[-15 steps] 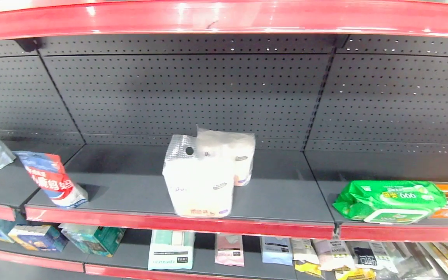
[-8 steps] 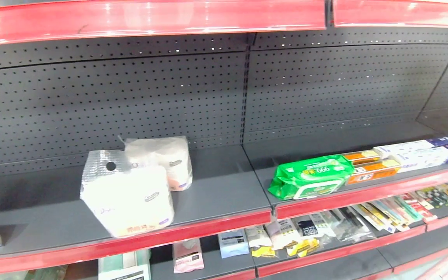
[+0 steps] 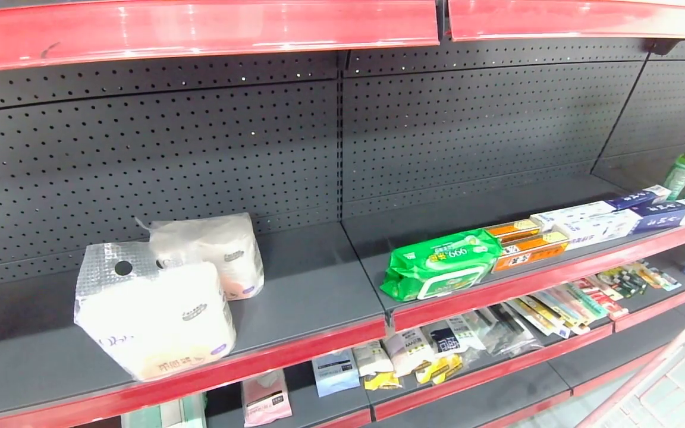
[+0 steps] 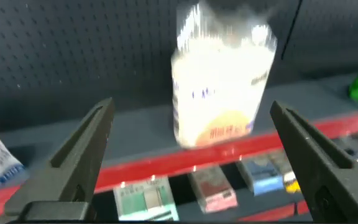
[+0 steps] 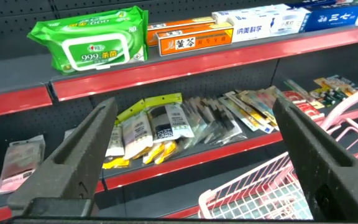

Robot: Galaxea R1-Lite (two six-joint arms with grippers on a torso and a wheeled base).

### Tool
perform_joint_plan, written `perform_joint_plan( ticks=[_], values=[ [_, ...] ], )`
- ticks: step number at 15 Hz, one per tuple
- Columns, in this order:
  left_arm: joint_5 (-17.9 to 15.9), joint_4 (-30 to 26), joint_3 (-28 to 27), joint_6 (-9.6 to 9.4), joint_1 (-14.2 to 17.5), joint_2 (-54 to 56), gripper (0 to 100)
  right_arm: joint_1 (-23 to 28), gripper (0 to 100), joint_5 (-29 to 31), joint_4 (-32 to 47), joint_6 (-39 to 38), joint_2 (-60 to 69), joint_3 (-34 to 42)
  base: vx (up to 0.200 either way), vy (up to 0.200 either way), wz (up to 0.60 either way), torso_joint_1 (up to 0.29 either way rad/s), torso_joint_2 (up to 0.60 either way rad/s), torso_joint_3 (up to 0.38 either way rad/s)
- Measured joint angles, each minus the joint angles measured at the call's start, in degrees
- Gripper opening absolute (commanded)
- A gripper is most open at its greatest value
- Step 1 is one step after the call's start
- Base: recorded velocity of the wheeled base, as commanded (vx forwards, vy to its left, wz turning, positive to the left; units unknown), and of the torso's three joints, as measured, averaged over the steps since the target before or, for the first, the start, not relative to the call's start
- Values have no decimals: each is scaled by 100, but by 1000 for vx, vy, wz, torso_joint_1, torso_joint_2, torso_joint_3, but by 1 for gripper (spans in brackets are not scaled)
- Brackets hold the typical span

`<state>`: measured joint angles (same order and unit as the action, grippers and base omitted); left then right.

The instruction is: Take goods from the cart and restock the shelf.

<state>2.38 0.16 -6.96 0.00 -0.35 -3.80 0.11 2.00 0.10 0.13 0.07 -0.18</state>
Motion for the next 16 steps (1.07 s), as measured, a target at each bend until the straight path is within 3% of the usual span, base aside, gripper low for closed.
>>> perform_joint_plan(
  ticks=[3, 6, 9, 16],
  values=[
    [563, 63, -1150, 210, 140, -1532, 100, -4, 100, 0, 0, 0, 0, 0, 0, 0, 0, 0, 0, 0],
    [1057, 77, -1768, 317, 724, -3428, 100, -1, 100, 0, 0, 2, 0, 0, 0, 0, 0, 0, 0, 0],
    [1092, 93, -2019, 319, 1206, -4879, 100, -1, 100, 0, 0, 2, 0, 0, 0, 0, 0, 0, 0, 0],
    [1034, 104, -2113, 224, 1771, -6485, 100, -1, 100, 0, 0, 2, 0, 0, 0, 0, 0, 0, 0, 0]
  ],
)
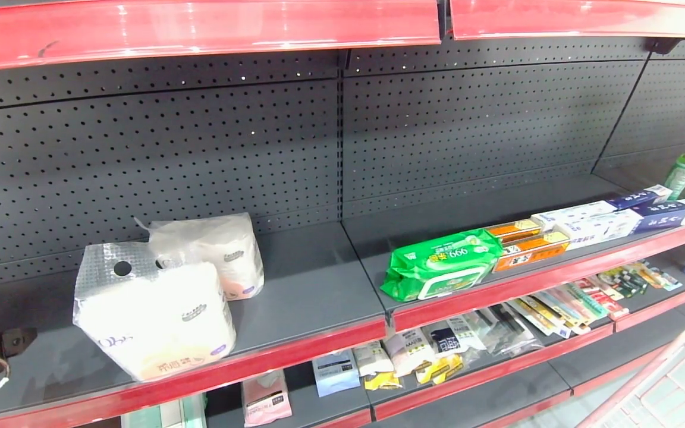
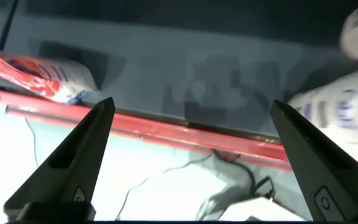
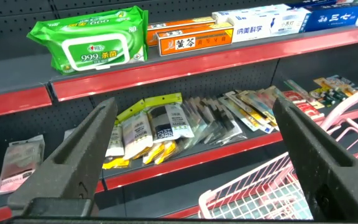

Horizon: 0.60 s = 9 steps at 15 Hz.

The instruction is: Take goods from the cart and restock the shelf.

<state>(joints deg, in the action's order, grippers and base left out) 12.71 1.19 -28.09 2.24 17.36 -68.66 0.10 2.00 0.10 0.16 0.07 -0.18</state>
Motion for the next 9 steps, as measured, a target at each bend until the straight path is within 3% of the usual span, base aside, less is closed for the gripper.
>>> perform_joint_plan(
  ticks=[9],
  values=[
    [-21, 510, -51, -26, 328, -1569, 100, -2, 100, 2, 0, 0, 0, 0, 0, 0, 0, 0, 0, 0]
  ],
)
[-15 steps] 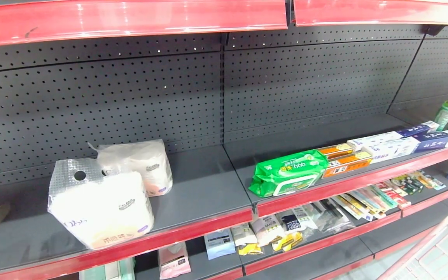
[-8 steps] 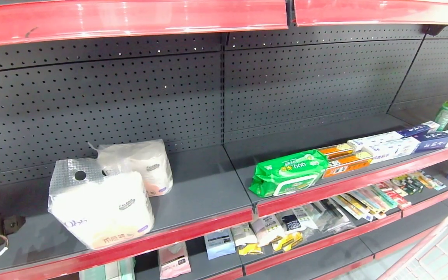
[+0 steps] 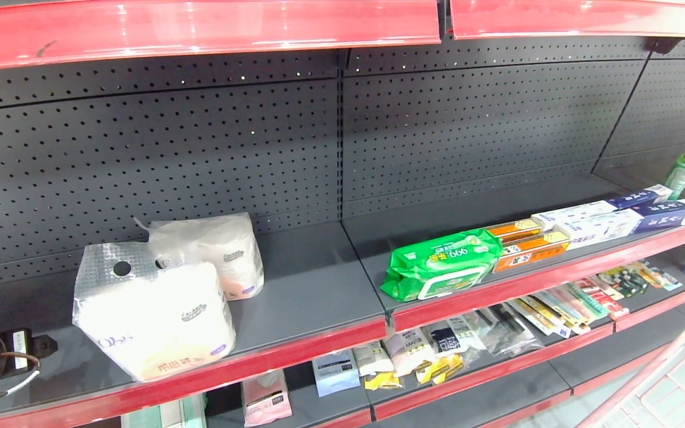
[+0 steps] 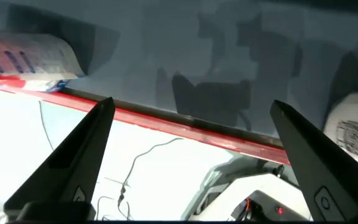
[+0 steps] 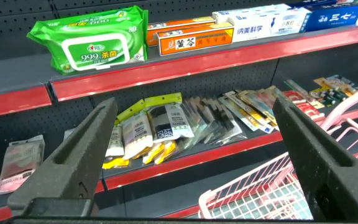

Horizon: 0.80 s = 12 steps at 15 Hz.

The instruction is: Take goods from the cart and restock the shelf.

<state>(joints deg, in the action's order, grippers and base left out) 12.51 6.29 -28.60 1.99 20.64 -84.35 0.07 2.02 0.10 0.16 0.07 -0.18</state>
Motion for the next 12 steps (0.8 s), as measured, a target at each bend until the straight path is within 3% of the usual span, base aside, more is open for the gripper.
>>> perform_joint_plan(
  ticks=[4, 7, 12],
  values=[
    [-230, 2, -69, 1, 66, -460, 100, 2, 100, 0, 0, 0, 0, 0, 0, 0, 0, 0, 0, 0],
    [-463, 2, -100, -230, 61, -752, 100, 2, 100, -2, 0, -2, 0, 0, 0, 0, 0, 0, 0, 0],
    [-786, 397, -174, -278, 48, -1150, 100, 2, 100, -2, 0, 0, 0, 0, 0, 0, 0, 0, 0, 0]
  ],
)
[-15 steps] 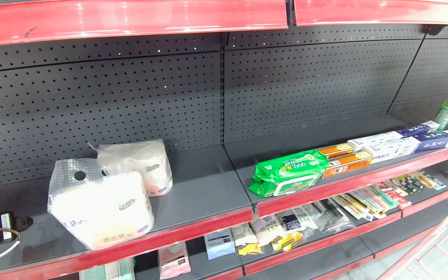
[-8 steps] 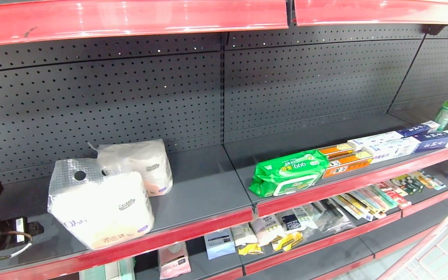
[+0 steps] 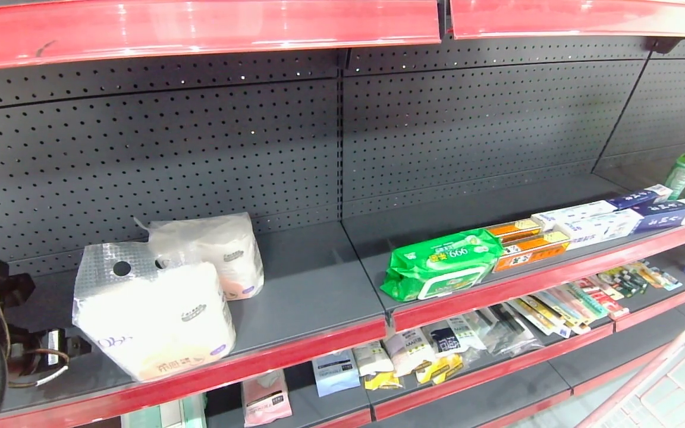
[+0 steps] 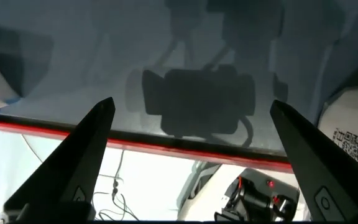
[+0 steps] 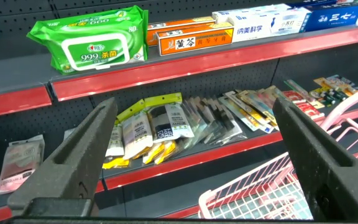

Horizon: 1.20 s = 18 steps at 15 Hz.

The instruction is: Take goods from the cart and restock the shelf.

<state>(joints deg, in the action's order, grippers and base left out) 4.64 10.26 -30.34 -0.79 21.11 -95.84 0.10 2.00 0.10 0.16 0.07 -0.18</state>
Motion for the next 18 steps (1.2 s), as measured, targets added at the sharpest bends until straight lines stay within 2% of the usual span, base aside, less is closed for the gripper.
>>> perform_joint_plan(
  ticks=[5, 8, 18],
  values=[
    [-187, 133, 11, 1, -135, -274, 100, 0, 100, 2, 0, 0, 0, 0, 0, 0, 0, 0, 0, 0],
    [-205, 290, 37, 1, -284, -368, 100, 0, 100, 0, 0, 0, 0, 0, 0, 0, 0, 0, 0, 0],
    [-200, 300, 0, 9, -629, -471, 100, 0, 100, 2, 0, 0, 0, 0, 0, 0, 0, 0, 0, 0]
  ],
)
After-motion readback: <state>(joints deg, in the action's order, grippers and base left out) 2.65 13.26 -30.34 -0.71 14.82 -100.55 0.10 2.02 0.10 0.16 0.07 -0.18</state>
